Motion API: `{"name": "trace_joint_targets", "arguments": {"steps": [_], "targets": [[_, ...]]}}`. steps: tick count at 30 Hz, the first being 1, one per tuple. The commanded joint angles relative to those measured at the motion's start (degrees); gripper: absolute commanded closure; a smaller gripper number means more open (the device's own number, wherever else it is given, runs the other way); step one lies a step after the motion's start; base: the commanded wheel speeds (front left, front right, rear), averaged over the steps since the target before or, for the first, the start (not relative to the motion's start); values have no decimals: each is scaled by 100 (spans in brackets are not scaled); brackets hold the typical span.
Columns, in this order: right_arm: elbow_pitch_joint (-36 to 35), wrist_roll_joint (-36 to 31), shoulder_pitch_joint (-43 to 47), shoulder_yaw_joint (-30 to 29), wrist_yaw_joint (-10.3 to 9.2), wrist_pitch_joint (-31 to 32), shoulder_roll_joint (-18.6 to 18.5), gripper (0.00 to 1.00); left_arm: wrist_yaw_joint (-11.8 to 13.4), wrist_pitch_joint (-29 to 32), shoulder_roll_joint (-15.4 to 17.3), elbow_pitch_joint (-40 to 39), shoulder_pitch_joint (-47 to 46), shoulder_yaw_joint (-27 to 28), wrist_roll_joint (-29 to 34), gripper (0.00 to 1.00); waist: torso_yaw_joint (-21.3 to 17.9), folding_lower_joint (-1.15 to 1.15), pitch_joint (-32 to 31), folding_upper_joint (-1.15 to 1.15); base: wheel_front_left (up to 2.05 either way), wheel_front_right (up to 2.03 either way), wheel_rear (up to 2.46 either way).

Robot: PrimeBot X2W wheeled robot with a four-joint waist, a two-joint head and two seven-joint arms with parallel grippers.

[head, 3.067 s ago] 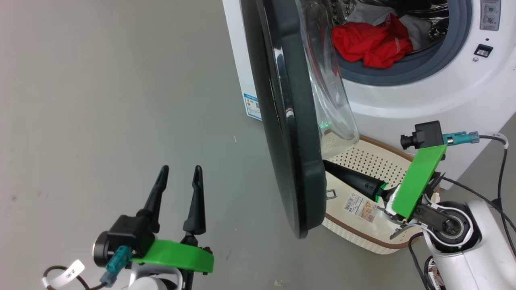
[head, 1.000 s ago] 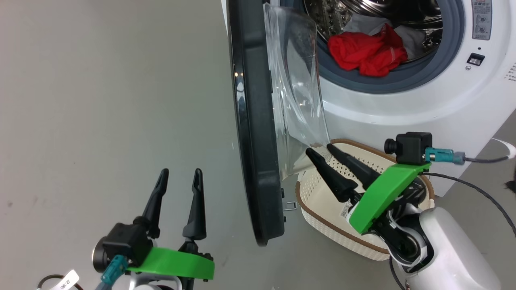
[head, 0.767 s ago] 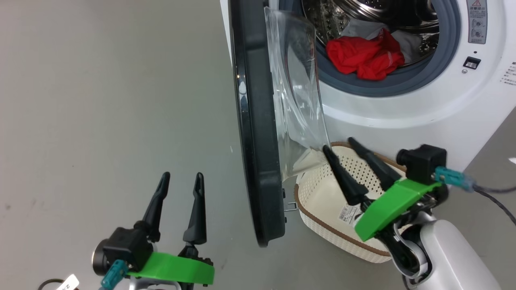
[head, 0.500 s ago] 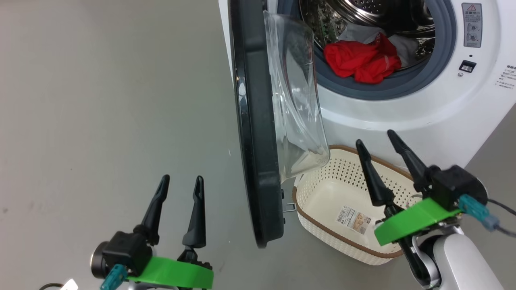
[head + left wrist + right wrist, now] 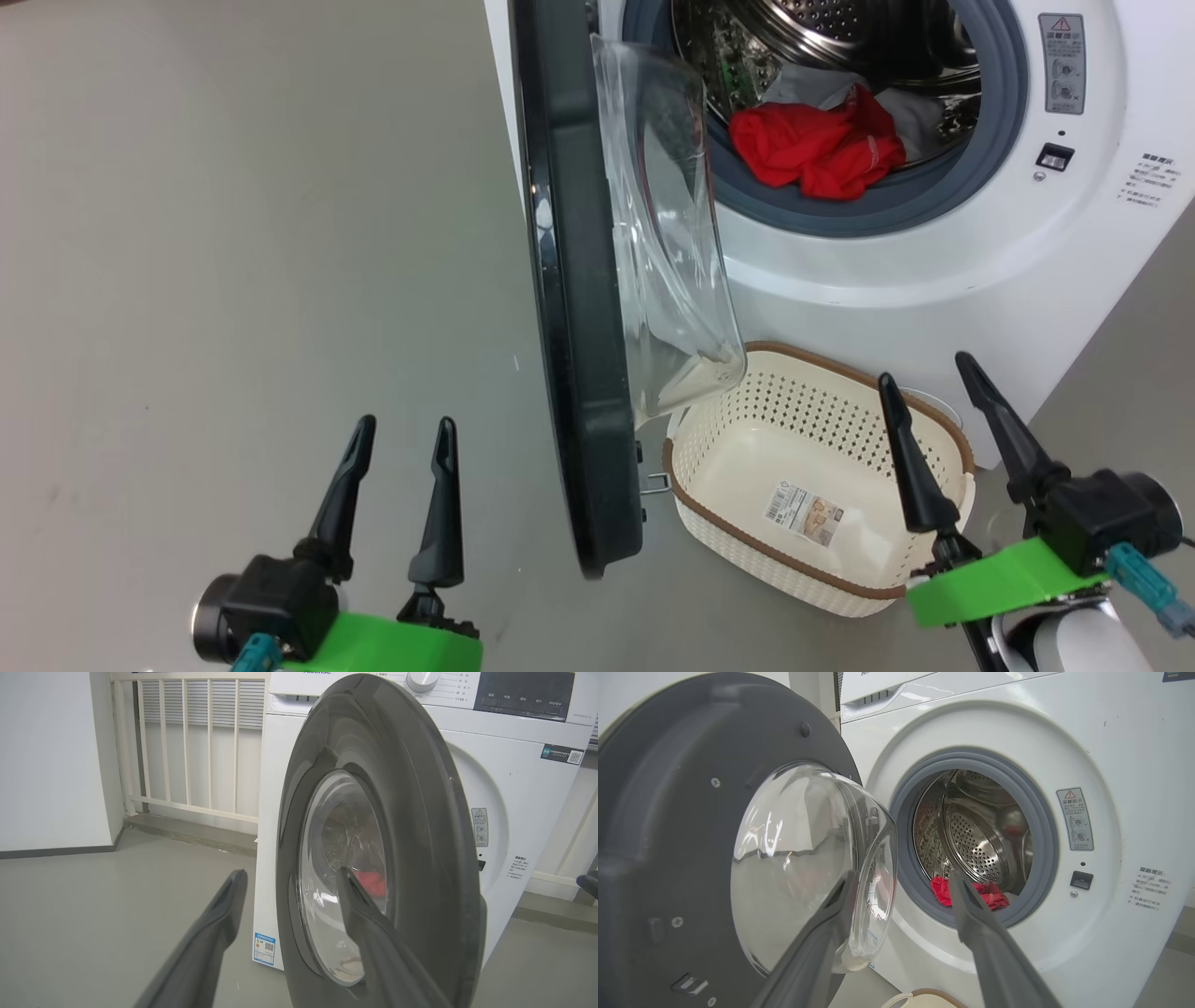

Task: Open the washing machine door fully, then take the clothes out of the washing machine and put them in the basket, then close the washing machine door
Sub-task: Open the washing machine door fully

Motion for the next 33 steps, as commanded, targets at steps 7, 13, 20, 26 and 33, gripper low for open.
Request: {"name": "trace_joint_targets", "arguments": {"steps": [7, 13, 20, 26, 33], "targets": [[-62, 267, 328, 178, 36, -116, 20, 0, -26, -45, 65, -83, 21, 233, 114, 0, -35, 0, -80, 0, 0, 0, 0], [-57, 298, 410, 164, 36, -125, 20, 0, -3, -45, 65, -33, 39, 247, 138, 0, -27, 0, -124, 0, 0, 0, 0], [-89, 334, 457, 121, 36, -127, 20, 0, 18, -45, 65, -19, 56, 268, 154, 0, -29, 0, -156, 0, 0, 0, 0], [-91, 412, 482, 97, 36, -127, 20, 0, 9, -45, 65, -28, 48, 283, 154, 0, -36, 0, -127, 0, 0, 0, 0], [-65, 412, 434, 89, 36, -128, 20, 0, -6, -45, 65, -386, -137, 333, 194, 100, -36, 0, -58, 0, 0, 0, 0]]}}
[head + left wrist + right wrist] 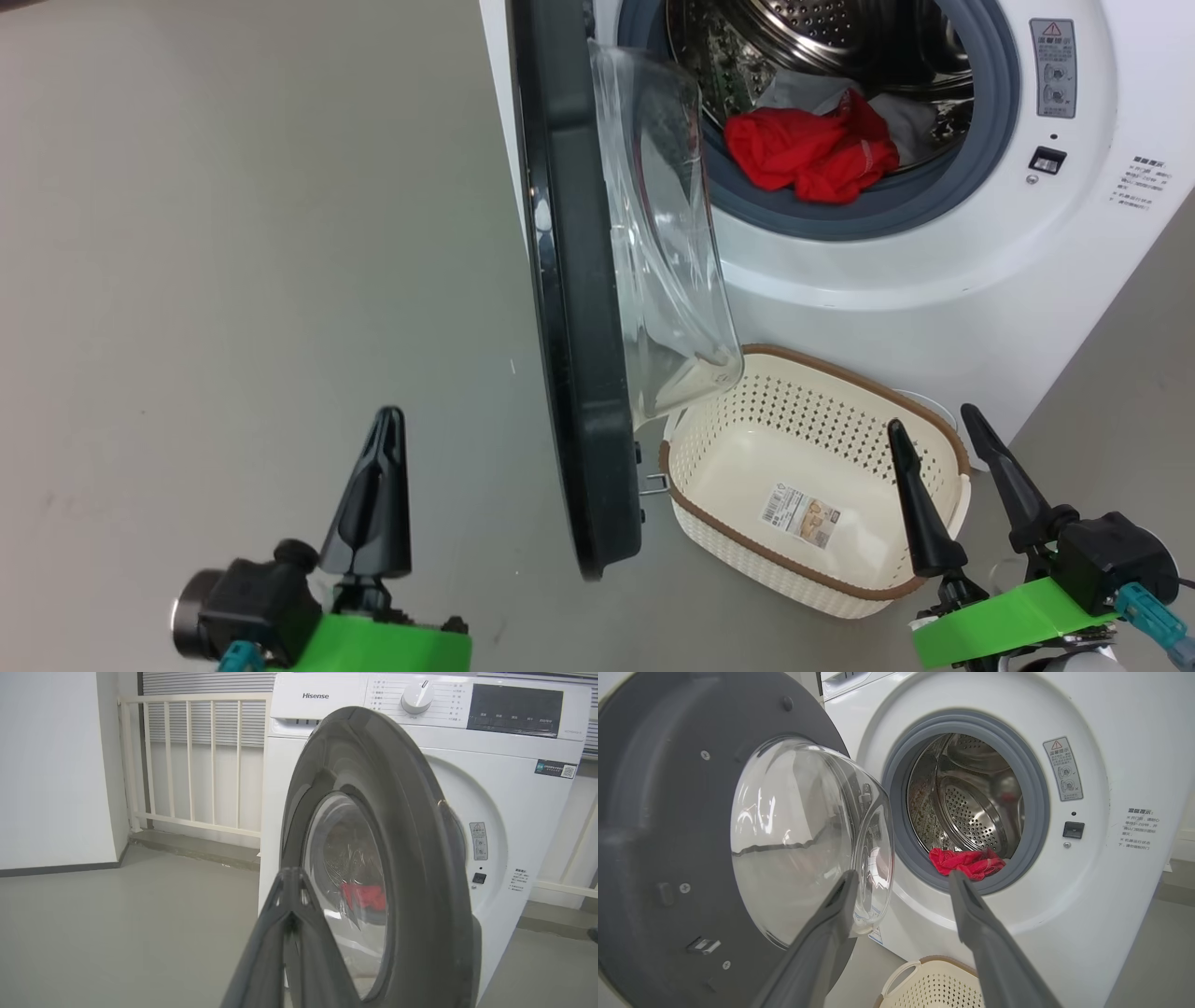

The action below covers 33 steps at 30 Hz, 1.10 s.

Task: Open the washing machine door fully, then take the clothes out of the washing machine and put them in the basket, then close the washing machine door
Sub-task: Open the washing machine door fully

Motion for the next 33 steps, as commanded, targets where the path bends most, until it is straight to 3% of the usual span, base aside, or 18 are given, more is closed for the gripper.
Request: {"name": "trace_joint_targets", "arguments": {"steps": [1, 9, 19, 27, 33], "targets": [[-129, 16, -108, 103, 36, -36, -8, 0, -17, -45, 60, -248, -269, 194, 79, 100, 5, 0, 9, 0, 0, 0, 0], [-116, 28, -164, 115, 36, -37, -8, 0, -106, -45, 60, -1042, -599, -21, 315, 100, -11, 0, 30, 0, 0, 0, 0], [-109, 51, -193, 153, 36, -37, -8, 0, -400, 342, 60, -1578, -1031, -951, 572, 100, -95, 0, 40, 0, 0, 0, 0], [-105, 77, -214, 164, 36, -37, -8, 0, -569, 749, 69, -1316, -1112, -1720, 699, 100, -181, 0, 77, 0, 0, 0, 0], [-128, 63, -220, 177, 36, -37, -8, 0, -593, 889, 72, -819, -1074, -1873, 665, 100, -217, 0, 119, 0, 0, 0, 0]]}}
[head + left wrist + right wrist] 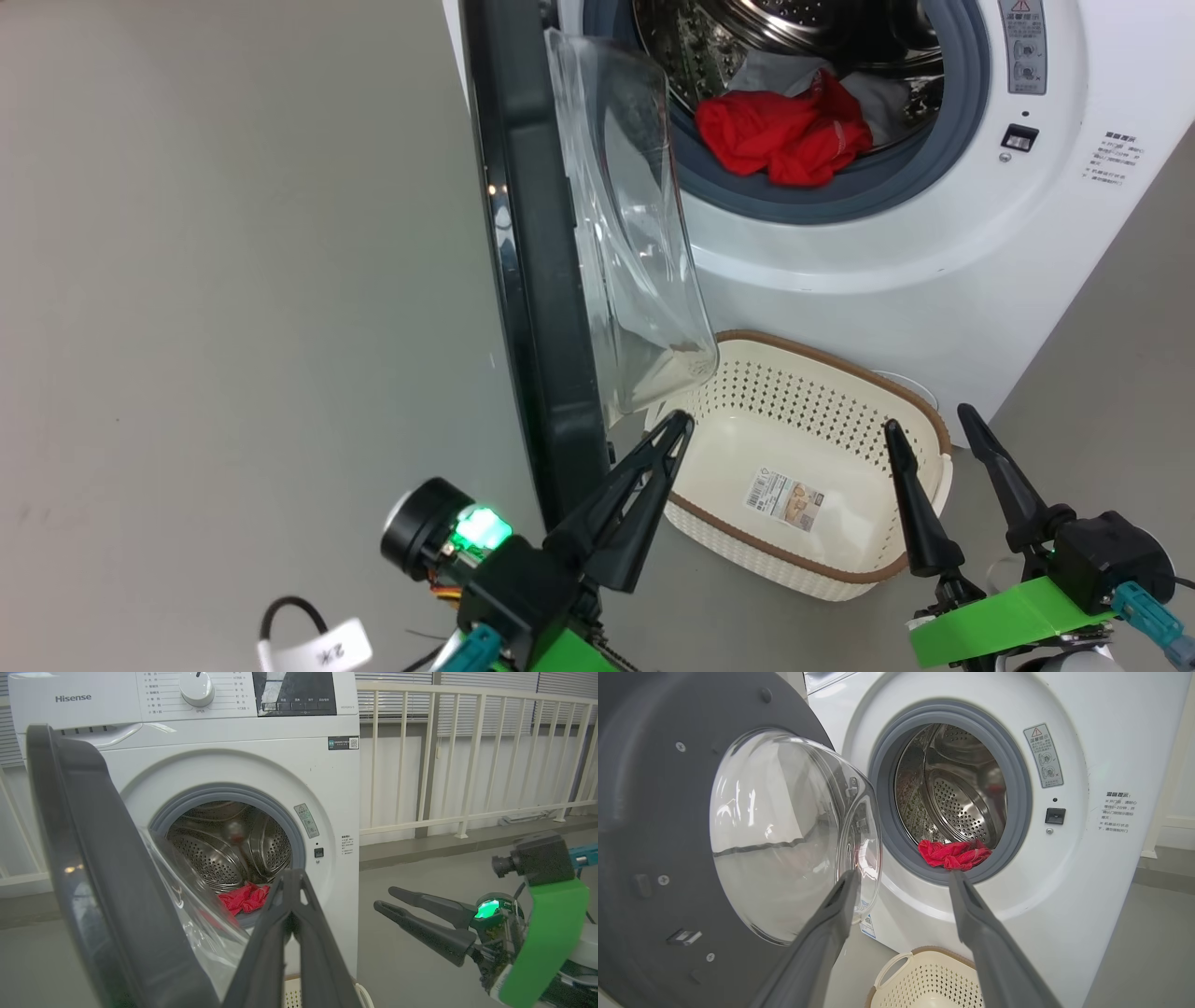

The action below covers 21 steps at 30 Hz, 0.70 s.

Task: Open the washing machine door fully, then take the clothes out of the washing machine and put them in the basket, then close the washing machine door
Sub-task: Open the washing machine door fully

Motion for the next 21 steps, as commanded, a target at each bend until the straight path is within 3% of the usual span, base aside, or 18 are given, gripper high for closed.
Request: {"name": "trace_joint_targets", "arguments": {"steps": [1, 6, 21], "targets": [[-154, 45, -207, 149, 36, -37, -10, 0, -32, 13, 32, -102, -123, 153, -51, 100, -5, 0, 9, 0, 0, 0, 0], [-156, 37, -221, 155, 36, -37, -10, 0, -3, 47, 28, 467, -146, 176, -361, 100, -22, 0, 47, 0, 0, 0, 0], [-148, 12, -216, 155, 36, -37, -10, 0, 326, -258, 77, 1701, -457, 463, -385, 100, -6, 0, 7, 0, 0, 0, 0]]}}
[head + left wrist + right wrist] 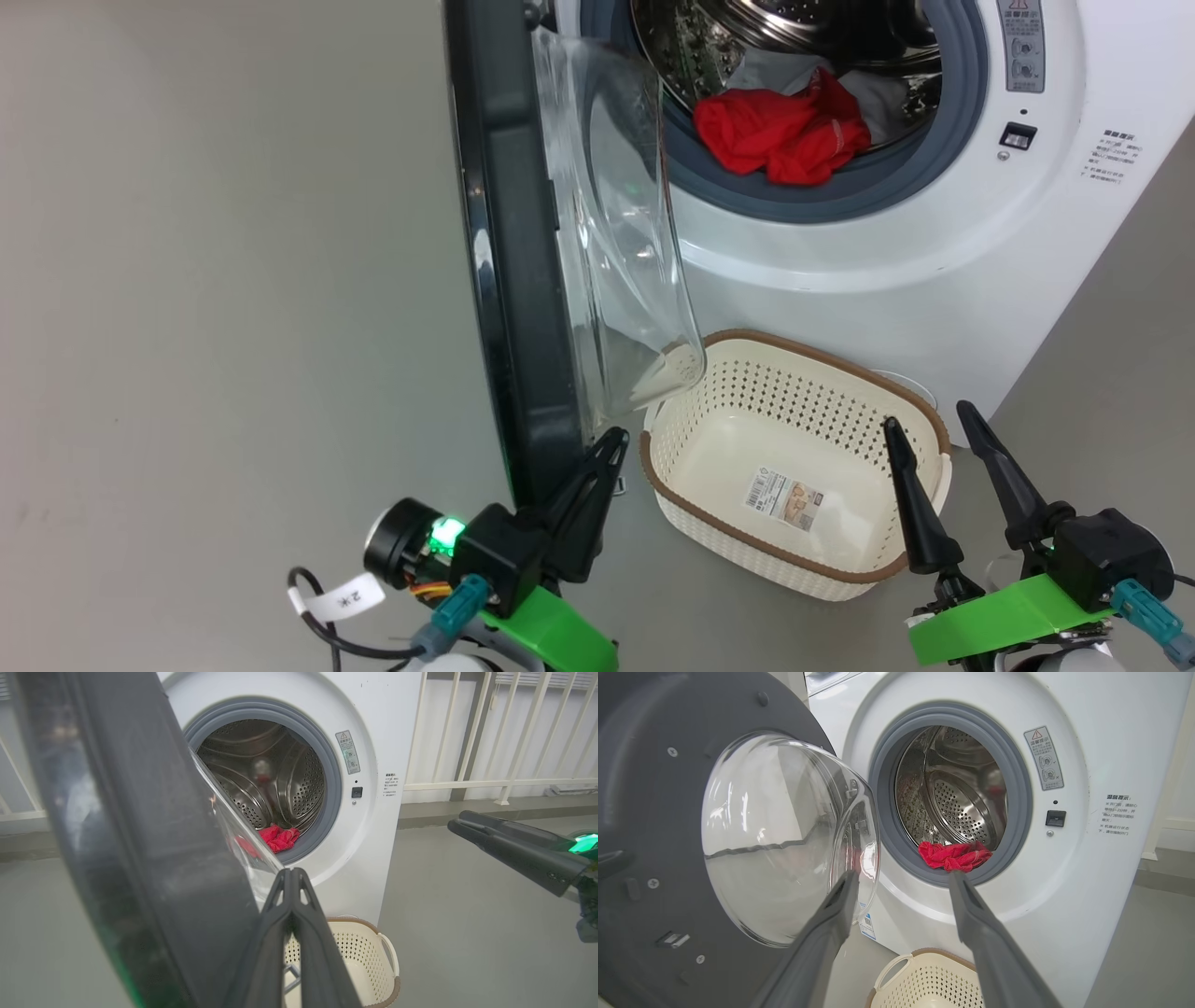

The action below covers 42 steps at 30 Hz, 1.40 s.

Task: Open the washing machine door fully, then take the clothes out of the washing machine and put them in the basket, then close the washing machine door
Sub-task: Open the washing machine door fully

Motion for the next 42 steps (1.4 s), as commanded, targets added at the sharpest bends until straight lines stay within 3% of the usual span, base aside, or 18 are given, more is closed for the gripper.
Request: {"name": "trace_joint_targets", "arguments": {"steps": [1, 17, 42], "targets": [[-152, 11, -176, 148, 36, -37, -10, 0, 162, -49, 85, 3, -214, 335, -59, 100, 16, 0, -23, 0, 0, 0, 0], [-149, 19, -78, 160, 36, -37, -10, 0, 602, -139, 249, -145, 66, 816, -401, 100, 363, 0, -92, 0, 0, 0, 0], [-188, -102, -137, 174, 36, 19, -10, 0, 971, -388, 647, -55, 77, 1889, -1043, 100, 370, 0, 91, 0, 0, 0, 0]]}}
